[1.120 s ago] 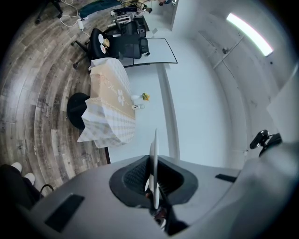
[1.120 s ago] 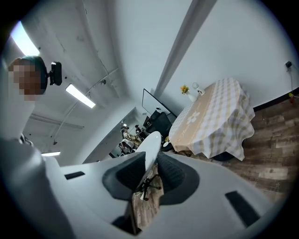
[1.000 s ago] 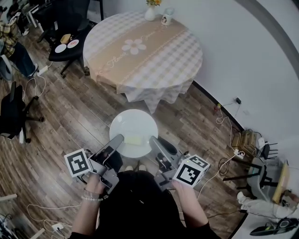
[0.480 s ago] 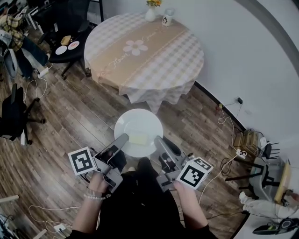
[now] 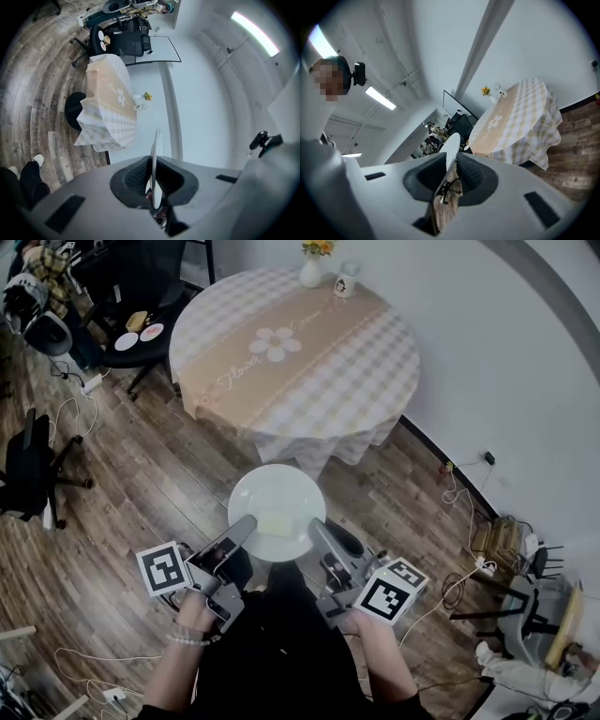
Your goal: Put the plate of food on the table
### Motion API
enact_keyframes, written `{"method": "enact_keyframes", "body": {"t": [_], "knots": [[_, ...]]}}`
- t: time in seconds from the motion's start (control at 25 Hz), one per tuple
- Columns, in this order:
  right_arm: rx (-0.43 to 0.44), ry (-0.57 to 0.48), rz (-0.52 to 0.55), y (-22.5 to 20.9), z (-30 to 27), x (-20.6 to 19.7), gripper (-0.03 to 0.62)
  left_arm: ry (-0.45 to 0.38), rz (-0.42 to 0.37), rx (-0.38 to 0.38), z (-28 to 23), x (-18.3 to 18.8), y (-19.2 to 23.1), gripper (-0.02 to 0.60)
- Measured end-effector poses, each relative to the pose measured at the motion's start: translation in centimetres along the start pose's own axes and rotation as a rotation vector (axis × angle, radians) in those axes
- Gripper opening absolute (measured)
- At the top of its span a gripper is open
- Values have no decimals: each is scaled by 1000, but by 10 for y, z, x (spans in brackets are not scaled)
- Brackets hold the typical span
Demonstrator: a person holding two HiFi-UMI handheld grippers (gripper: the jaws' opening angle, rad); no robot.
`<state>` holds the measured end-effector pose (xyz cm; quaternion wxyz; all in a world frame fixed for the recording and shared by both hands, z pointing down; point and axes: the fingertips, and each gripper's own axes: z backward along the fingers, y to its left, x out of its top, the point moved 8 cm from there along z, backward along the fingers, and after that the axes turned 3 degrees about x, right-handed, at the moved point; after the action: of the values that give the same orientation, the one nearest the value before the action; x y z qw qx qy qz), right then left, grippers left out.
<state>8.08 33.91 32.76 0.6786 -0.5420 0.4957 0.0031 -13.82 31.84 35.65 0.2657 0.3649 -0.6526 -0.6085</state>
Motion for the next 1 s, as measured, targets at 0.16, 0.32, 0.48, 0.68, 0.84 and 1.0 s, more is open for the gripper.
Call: {"method": "enact_keyframes", "body": {"t": [0.16, 0.32, 0.48, 0.68, 0.84, 1.0], "knots": [[19, 26, 3, -15, -20, 18, 46, -28, 5, 2, -17, 17, -1, 15], [36, 62, 11, -24, -38, 18, 46, -61, 8, 3, -17, 27, 11, 15], [43, 83, 11, -33, -58, 21, 46, -88, 12, 4, -21, 42, 17, 15], [60, 106, 2, -52, -78, 44, 46, -123, 11, 19, -44, 58, 15, 15], [78, 120, 18, -63, -88, 62, 46, -147, 19, 8, -61, 66, 12, 15], [83, 124, 23, -71, -94, 76, 46, -157, 17, 5, -76, 73, 8, 15]]}}
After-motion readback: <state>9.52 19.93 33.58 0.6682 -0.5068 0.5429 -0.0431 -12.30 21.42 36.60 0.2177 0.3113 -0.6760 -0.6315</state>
